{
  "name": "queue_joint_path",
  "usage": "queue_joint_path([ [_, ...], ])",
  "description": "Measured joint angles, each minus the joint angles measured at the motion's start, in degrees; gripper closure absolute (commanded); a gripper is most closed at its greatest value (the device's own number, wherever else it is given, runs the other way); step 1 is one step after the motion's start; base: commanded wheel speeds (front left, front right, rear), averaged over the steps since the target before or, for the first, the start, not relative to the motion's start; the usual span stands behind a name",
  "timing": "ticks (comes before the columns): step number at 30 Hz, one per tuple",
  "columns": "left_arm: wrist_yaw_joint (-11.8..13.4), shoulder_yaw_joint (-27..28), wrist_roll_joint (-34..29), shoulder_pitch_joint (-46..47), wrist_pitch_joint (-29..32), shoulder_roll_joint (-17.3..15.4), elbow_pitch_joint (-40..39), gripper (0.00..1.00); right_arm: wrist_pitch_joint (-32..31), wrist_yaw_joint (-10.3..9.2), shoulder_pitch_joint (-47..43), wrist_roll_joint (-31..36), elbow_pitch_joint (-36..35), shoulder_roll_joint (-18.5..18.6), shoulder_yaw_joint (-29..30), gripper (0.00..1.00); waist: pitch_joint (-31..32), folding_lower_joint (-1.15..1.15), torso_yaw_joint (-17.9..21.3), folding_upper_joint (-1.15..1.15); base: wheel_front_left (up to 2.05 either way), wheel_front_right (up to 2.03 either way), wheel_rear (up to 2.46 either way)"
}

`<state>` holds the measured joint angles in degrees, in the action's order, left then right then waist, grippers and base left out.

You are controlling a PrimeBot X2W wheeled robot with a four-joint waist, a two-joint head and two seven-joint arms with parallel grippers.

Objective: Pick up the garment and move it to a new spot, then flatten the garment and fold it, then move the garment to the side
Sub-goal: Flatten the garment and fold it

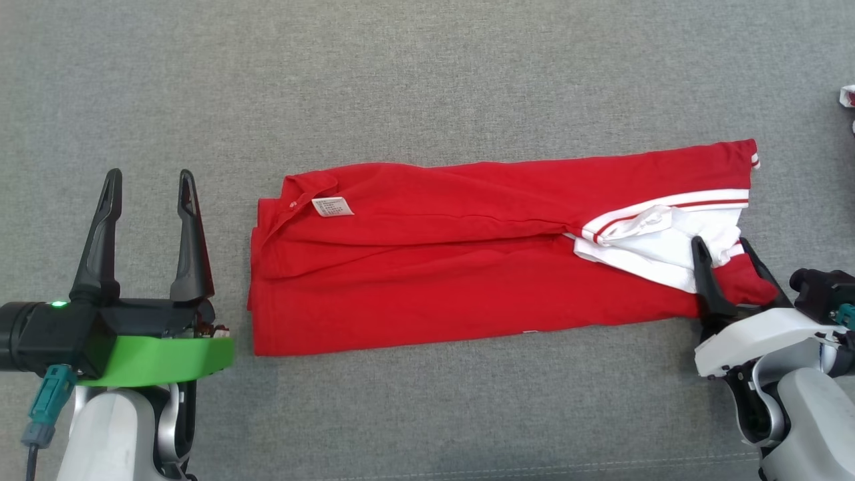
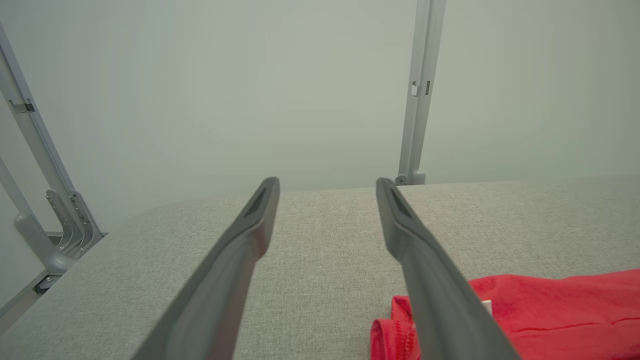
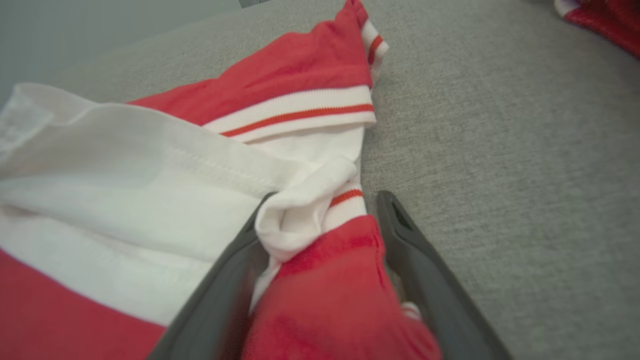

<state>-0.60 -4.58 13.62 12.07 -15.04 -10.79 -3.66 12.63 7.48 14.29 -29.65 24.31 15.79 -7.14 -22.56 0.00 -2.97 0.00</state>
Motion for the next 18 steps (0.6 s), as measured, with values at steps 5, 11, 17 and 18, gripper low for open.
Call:
queue_joint_path([
  [5, -0.2, 0.8, -0.3, 0.0, 0.0, 0.2, 0.0, 0.00, 0.8, 0.08, 1.2, -3.2, 0.6, 0.3, -3.3, 1.00, -0.2, 0.00, 0.7, 0.00, 0.00, 0.00, 0.00],
  [11, -0.3, 1.4, -0.8, 0.0, 0.0, 0.2, -0.3, 0.00, 1.7, 0.18, 1.6, -4.5, 0.1, 1.6, -3.2, 1.00, -0.2, 0.00, 1.8, 0.00, 0.00, 0.00, 0.00],
  [17, -0.6, 1.6, -1.2, 0.0, 0.0, 0.4, -0.3, 0.00, 2.2, 0.08, 0.6, -4.7, 0.1, 7.1, 3.6, 1.00, -0.1, 0.00, 2.9, 0.00, 0.00, 0.00, 0.00],
  [18, -0.6, 1.6, -1.3, 0.0, 0.0, 0.4, -0.3, 0.00, 2.2, 0.08, 0.3, -4.7, 0.1, 7.7, 4.4, 1.00, -0.1, 0.00, 3.0, 0.00, 0.00, 0.00, 0.00],
])
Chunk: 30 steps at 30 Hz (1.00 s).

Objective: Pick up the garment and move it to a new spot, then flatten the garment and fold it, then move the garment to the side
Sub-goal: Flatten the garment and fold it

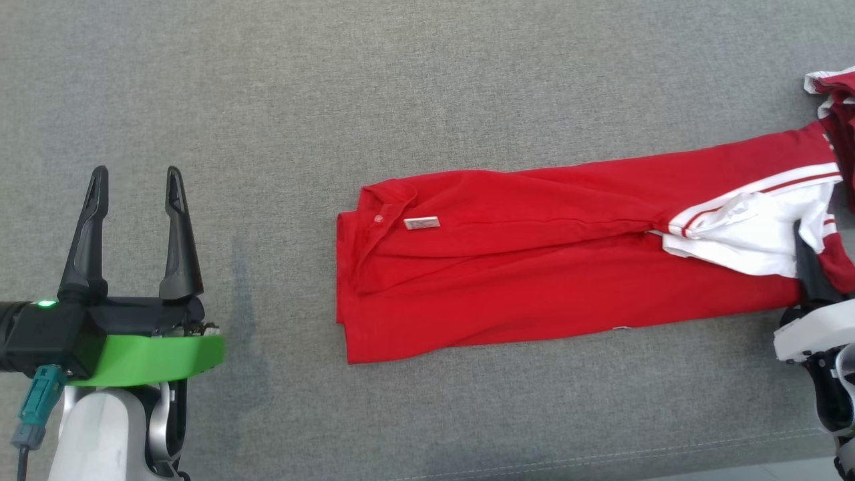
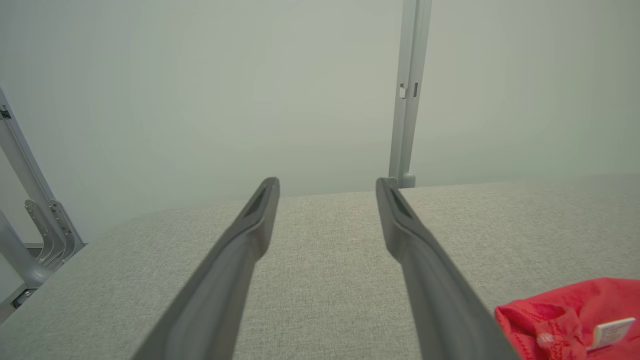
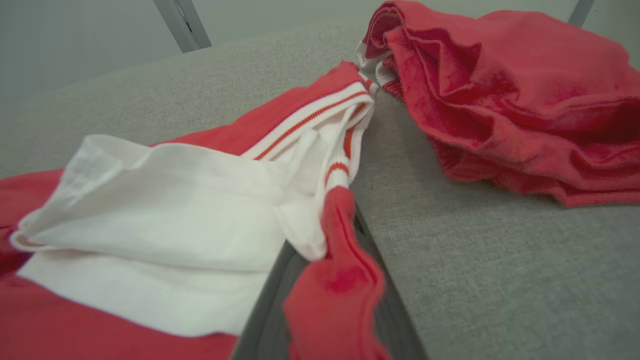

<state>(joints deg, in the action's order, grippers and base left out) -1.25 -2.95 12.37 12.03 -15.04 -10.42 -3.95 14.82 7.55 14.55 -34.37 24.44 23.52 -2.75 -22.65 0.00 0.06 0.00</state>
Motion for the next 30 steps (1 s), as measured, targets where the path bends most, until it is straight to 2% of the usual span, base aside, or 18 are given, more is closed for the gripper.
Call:
queue_joint_path([
  [4, 0.0, 0.3, -0.1, 0.0, 0.0, 0.0, 0.1, 0.00, 0.1, -0.02, -0.2, 0.4, -2.4, 0.6, 0.9, 1.00, 0.2, 0.00, 0.6, 0.00, 0.00, 0.00, 0.00],
  [7, -0.1, 0.4, -0.2, 0.0, 0.0, 0.0, 0.1, 0.00, 0.2, -0.03, 0.7, 2.1, -7.3, 0.3, -1.2, 1.00, 0.4, 0.00, 1.1, 0.00, 0.00, 0.00, 0.00],
  [13, -0.3, 0.0, -0.4, -0.3, 0.0, -0.2, 0.4, 0.00, -1.1, -0.05, 3.2, 5.9, -18.4, -1.4, -8.8, 1.00, 1.6, 0.00, 1.8, 0.00, 0.00, 0.00, 0.00],
  [18, -0.3, -0.6, -0.4, -0.2, 0.0, -0.3, 0.4, 0.00, -5.3, -0.07, 6.5, 7.8, -24.3, -5.0, -15.8, 1.00, 1.8, 0.00, 1.6, 0.00, 0.00, 0.00, 0.00],
  [24, -0.4, -1.3, -0.3, 0.1, 0.0, 0.0, 0.6, 0.00, -10.1, -0.07, 9.7, 8.8, -24.6, -12.2, -25.4, 1.00, 1.6, 0.00, 0.2, 0.00, 0.00, 0.00, 0.00],
  [30, -0.6, -2.1, -0.1, 0.9, 0.0, 0.6, 0.8, 0.00, -12.3, -0.07, 10.6, 8.9, -18.0, -17.0, -32.4, 1.00, 0.9, 0.00, -1.7, 0.00, 0.00, 0.00, 0.00],
])
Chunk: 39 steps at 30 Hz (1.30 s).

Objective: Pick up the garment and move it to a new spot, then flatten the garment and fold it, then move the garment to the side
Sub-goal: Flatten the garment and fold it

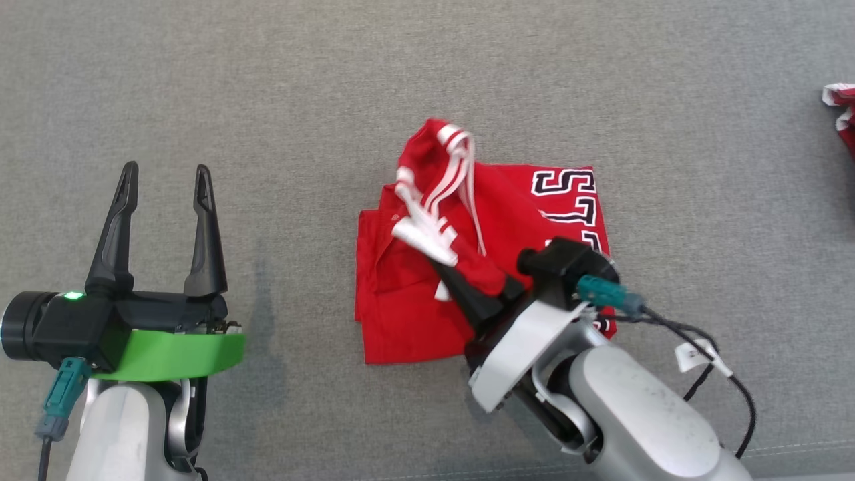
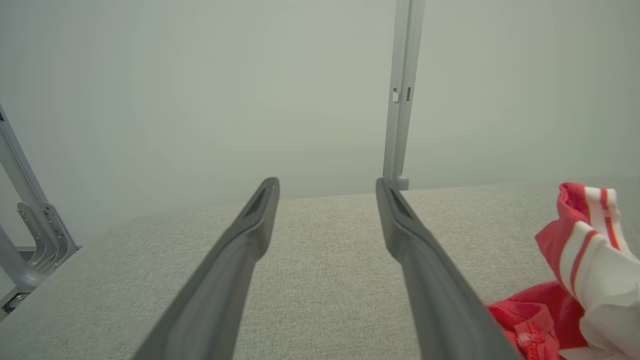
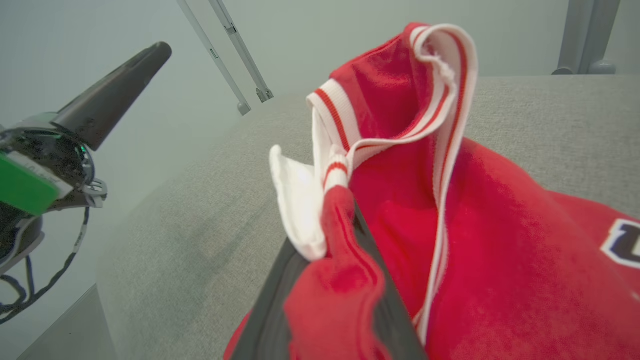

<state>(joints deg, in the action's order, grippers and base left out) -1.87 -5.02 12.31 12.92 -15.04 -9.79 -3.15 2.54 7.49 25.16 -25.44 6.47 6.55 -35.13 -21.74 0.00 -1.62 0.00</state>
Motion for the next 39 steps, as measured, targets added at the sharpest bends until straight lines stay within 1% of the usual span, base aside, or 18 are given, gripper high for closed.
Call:
queue_joint_path([
  [4, -0.1, -0.1, 0.0, 0.2, 0.0, 0.3, 0.2, 0.00, 1.2, -0.01, 0.0, -1.0, 4.4, -1.9, -2.4, 1.00, -0.6, 0.00, -1.1, 0.00, 0.00, 0.00, 0.00],
  [5, -0.1, 0.0, 0.0, 0.3, 0.0, 0.4, 0.3, 0.00, 2.0, 0.00, 0.0, -1.3, 5.3, -2.2, -2.7, 0.96, -0.8, 0.00, -1.2, 0.00, 0.00, 0.00, 0.00],
  [6, -0.1, 0.0, 0.0, 0.4, 0.0, 0.4, 0.3, 0.00, 2.9, 0.00, 0.2, -1.5, 6.0, -2.5, -2.8, 0.54, -0.9, 0.00, -1.4, 0.00, 0.00, 0.00, 0.00],
  [7, -0.1, 0.0, 0.0, 0.4, 0.0, 0.4, 0.4, 0.00, 3.3, -0.01, 0.7, -1.6, 6.8, -2.6, -3.2, 0.00, -1.1, 0.00, -1.4, 0.00, 0.00, 0.00, 0.00],
  [10, -0.1, 0.0, 0.0, 0.4, 0.0, 0.4, 0.8, 0.00, 5.5, -0.01, 1.9, -2.3, 7.5, -3.1, -4.6, 0.00, -1.2, 0.00, -1.5, 0.00, 0.00, 0.00, 0.00],
  [13, -0.1, 0.1, -0.1, 0.4, 0.0, 0.4, 1.0, 0.00, 8.1, 0.00, 3.0, -2.6, 6.5, -3.3, -6.0, 0.00, -0.9, 0.00, -1.3, 0.00, 0.00, 0.00, 0.00],
  [17, -0.1, 0.3, -0.4, 0.4, 0.0, 0.4, 1.1, 0.00, 10.5, 0.00, 3.7, -2.4, 2.5, -3.0, -6.4, 0.00, -0.3, 0.00, -0.9, 0.00, 0.00, 0.00, 0.00],
  [19, -0.1, 0.4, -0.5, 0.3, 0.0, 0.4, 1.2, 0.00, 11.4, 0.00, 3.7, -2.0, 0.0, -2.0, -5.2, 0.00, 0.0, 0.00, -0.7, 0.00, 0.00, 0.00, 0.00],
  [22, 0.2, 0.7, -0.8, 0.0, 0.0, 0.4, 1.1, 0.00, 12.0, 0.00, 3.0, -0.8, -3.7, -0.6, -1.0, 0.00, 0.5, 0.00, -0.3, 0.00, 0.00, 0.00, 0.00],
  [26, 0.9, 1.2, -1.0, -0.7, 0.0, 0.4, 0.9, 0.00, 12.3, 0.00, 0.0, 1.7, -6.4, 1.5, 7.7, 0.00, 1.2, 0.00, 0.2, 0.00, 0.00, 0.00, 0.00],
  [32, 1.5, 2.2, -1.1, -2.0, 0.0, 0.2, 0.6, 0.00, 12.4, 0.00, -6.3, 4.3, -6.5, 5.0, 22.2, 0.00, 2.5, 0.00, 1.0, 0.00, 0.00, 0.00, 0.00],
  [34, 1.6, 2.5, -0.9, -2.5, 0.0, 0.1, 0.5, 0.00, 12.4, 0.00, -8.5, 4.9, -5.9, 5.9, 26.0, 0.00, 2.9, 0.00, 1.2, 0.00, 0.00, 0.00, 0.00],
  [36, 1.7, 2.9, -0.8, -3.1, 0.0, 0.0, 0.4, 0.00, 12.4, 0.00, -10.5, 5.0, -5.0, 6.6, 28.8, 0.00, 3.4, 0.00, 1.4, 0.00, 0.00, 0.00, 0.00],
  [39, 1.7, 3.1, -0.6, -4.2, 0.0, -0.2, 0.3, 0.00, 12.4, 0.00, -12.5, 5.1, -3.8, 7.2, 30.7, 0.00, 4.2, 0.00, 1.8, 0.00, 0.00, 0.00, 0.00],
])
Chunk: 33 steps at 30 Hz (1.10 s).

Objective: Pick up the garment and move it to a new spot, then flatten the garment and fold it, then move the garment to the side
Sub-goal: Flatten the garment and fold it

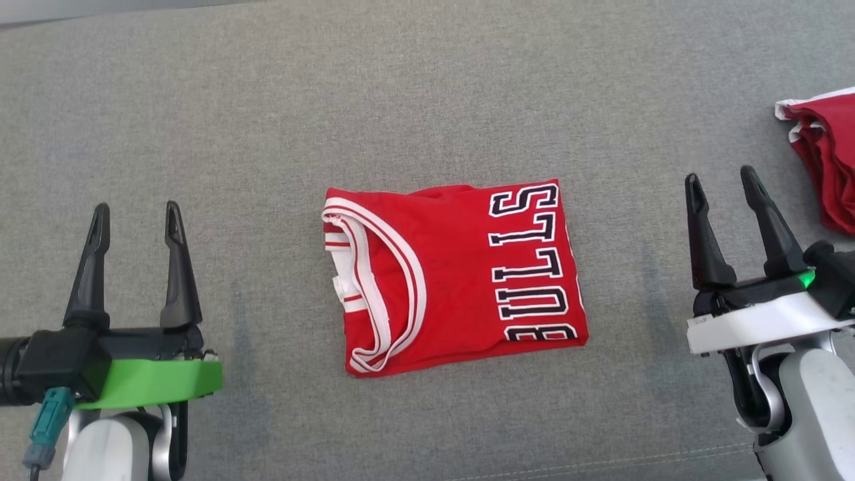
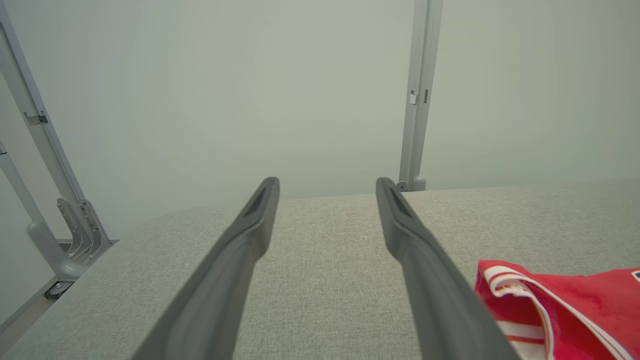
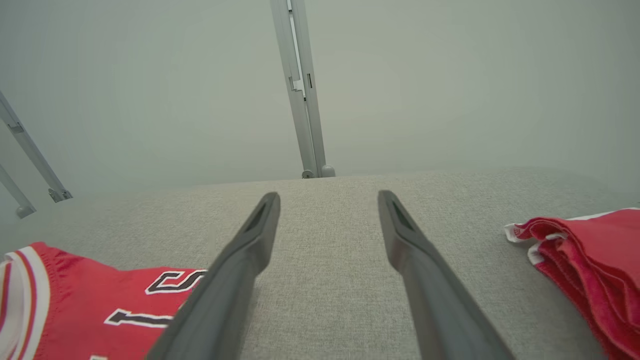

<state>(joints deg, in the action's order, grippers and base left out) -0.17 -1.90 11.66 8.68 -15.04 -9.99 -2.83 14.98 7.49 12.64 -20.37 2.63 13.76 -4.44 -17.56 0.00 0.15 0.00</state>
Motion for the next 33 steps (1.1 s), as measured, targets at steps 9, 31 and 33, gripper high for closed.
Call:
queue_joint_path([
  [9, -0.1, -0.1, 0.8, -4.1, 0.0, -0.3, 0.5, 0.00, -0.3, 0.00, -3.2, 0.0, 1.5, 0.4, -0.4, 0.00, 4.3, 0.00, 0.6, 0.00, 0.00, 0.00, 0.00],
  [31, -0.6, -2.1, 1.4, -11.6, 3.5, -2.1, 0.9, 0.00, -4.6, 0.00, -11.4, 0.0, 0.0, 1.3, 1.1, 0.00, 14.5, 0.00, 0.5, 0.00, 0.00, 0.00, 0.00],
  [33, -0.4, -2.2, 1.4, -11.8, 3.9, -2.2, 0.7, 0.00, -4.9, 0.00, -11.9, 0.1, -0.3, 1.4, 1.5, 0.00, 15.0, 0.00, 0.6, 0.00, 0.00, 0.00, 0.00],
])
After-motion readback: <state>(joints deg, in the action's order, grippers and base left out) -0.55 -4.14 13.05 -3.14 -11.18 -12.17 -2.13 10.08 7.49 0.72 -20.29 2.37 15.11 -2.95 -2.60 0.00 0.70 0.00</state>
